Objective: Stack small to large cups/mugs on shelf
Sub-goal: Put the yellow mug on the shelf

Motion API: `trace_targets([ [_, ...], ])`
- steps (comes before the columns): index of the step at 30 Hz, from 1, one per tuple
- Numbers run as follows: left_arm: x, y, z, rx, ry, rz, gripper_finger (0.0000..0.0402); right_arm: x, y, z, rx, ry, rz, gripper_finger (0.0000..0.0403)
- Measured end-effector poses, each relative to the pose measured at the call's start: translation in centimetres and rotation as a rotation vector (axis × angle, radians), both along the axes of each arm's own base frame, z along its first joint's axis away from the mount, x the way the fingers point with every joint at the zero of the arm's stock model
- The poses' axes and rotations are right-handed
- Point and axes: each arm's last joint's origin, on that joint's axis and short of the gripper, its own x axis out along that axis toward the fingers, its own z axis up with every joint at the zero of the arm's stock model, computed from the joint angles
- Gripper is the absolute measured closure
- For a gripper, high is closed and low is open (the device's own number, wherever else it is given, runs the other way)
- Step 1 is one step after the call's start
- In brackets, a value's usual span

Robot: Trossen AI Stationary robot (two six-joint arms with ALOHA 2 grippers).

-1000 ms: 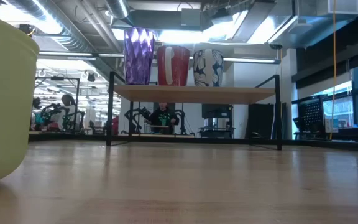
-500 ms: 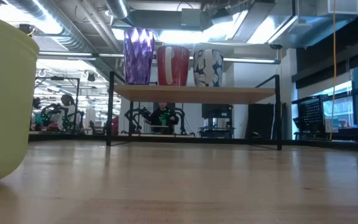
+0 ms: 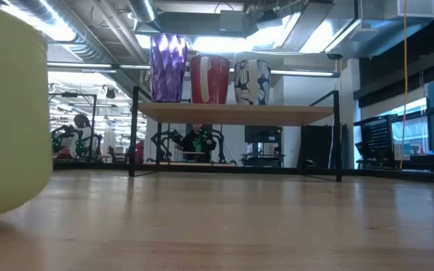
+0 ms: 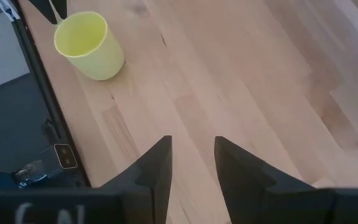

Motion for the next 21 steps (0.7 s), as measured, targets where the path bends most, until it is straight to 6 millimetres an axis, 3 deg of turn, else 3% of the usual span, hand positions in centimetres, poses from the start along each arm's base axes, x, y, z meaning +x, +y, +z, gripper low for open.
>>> trace_targets([
  [8,0.6,0.2,0.1,0.043,-0.035,-0.065,0.0313,0.0,-0.3,0.0,-0.008,0.011,-0.012,0.0281],
  [21,3.2,1.0,0.9,0.09,-0.181,-0.173,0.0313,-0.1,-0.5,-0.1,-0.003,0.021,-0.049,0.0281],
])
